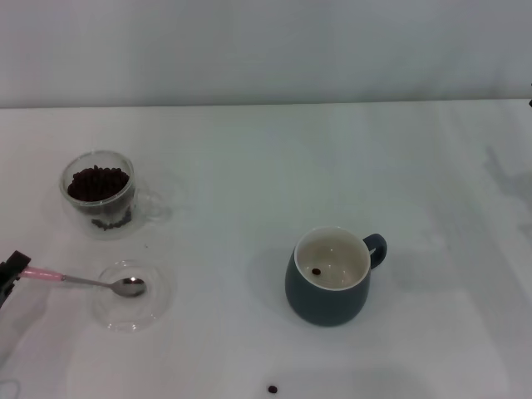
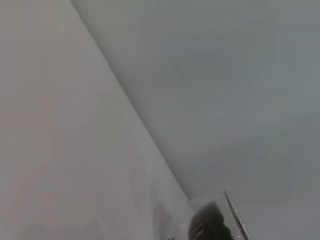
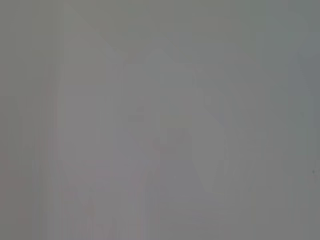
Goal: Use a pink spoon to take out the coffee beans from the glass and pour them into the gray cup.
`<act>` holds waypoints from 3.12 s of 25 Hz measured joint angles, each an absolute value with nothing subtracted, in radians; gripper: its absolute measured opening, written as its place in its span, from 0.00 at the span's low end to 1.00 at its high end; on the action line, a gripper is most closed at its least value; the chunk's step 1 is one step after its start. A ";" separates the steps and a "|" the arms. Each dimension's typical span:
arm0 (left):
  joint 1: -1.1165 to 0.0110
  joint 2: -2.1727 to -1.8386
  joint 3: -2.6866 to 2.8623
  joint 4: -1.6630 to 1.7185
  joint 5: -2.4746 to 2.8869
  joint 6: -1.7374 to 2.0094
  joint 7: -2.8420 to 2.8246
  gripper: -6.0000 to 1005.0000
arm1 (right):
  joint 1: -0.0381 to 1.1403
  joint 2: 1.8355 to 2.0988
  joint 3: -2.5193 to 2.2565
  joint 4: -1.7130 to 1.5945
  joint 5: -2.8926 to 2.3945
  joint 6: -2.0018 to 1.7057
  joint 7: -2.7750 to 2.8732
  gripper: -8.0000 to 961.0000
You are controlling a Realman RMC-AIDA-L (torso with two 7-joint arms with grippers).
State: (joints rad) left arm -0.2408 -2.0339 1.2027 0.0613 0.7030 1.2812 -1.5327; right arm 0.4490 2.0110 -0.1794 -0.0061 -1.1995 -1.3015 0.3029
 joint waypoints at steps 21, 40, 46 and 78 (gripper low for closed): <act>-0.276 -2.027 1.193 0.066 0.751 1.249 -1.561 0.43 | 0.449 2.013 -0.179 0.001 -1.200 -1.303 0.304 0.91; -0.105 -1.968 1.168 0.263 0.485 1.264 -1.317 0.86 | 0.445 2.013 -0.179 0.026 -1.176 -1.303 0.304 0.91; -0.127 -1.975 1.079 0.265 0.464 1.257 -0.963 0.89 | 0.444 2.013 -0.179 0.051 -1.175 -1.300 0.304 0.91; -0.330 -2.075 0.875 0.228 0.453 1.057 -0.398 0.89 | 0.446 2.014 -0.179 0.178 -1.175 -1.216 0.303 0.91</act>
